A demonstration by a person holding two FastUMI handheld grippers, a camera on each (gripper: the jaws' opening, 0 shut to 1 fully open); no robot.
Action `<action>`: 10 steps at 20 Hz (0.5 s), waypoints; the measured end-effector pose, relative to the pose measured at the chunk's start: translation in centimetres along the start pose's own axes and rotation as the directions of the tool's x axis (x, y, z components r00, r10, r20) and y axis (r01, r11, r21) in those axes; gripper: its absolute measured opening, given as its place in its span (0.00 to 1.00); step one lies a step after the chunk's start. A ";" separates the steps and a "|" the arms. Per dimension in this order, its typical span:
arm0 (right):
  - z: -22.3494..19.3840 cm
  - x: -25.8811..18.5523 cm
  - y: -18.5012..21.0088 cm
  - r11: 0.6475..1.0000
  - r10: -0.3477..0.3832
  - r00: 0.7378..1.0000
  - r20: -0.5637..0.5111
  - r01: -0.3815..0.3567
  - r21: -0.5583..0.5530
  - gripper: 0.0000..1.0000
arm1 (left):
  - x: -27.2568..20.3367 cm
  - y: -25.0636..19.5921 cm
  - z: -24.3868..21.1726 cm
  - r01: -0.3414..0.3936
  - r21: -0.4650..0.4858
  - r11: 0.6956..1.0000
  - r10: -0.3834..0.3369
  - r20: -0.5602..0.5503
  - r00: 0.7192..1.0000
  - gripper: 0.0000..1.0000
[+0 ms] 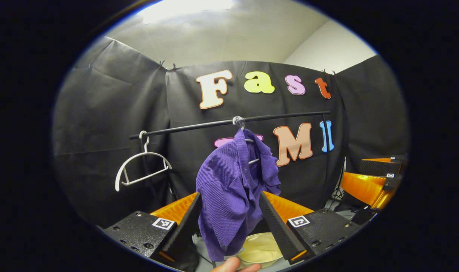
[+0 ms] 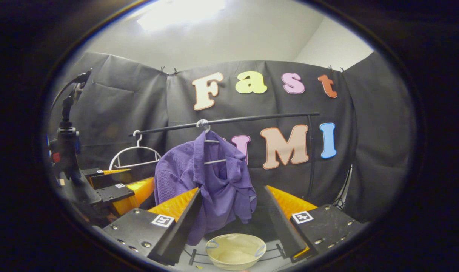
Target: Grasp the clothes on the hanger with both hands and then place them into the laundry hamper below.
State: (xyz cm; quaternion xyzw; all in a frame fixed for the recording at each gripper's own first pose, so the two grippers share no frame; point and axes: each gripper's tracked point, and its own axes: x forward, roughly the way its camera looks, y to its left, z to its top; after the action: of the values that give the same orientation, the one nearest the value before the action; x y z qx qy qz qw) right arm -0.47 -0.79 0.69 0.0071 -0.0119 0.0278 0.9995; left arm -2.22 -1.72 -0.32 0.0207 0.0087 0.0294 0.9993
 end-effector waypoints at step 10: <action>-2.0 7.9 -3.2 1.000 -0.001 0.997 -0.072 0.000 -0.015 1.00 | 6.4 -3.4 -3.7 -0.033 -0.034 0.999 0.031 -0.039 0.999 0.97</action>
State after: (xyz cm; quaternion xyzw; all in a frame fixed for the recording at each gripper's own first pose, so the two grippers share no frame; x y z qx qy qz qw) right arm 7.62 -3.52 -1.20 -0.0014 0.0241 0.0276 0.9993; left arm 4.33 -4.63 -4.24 0.0031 0.0269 0.0459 0.9986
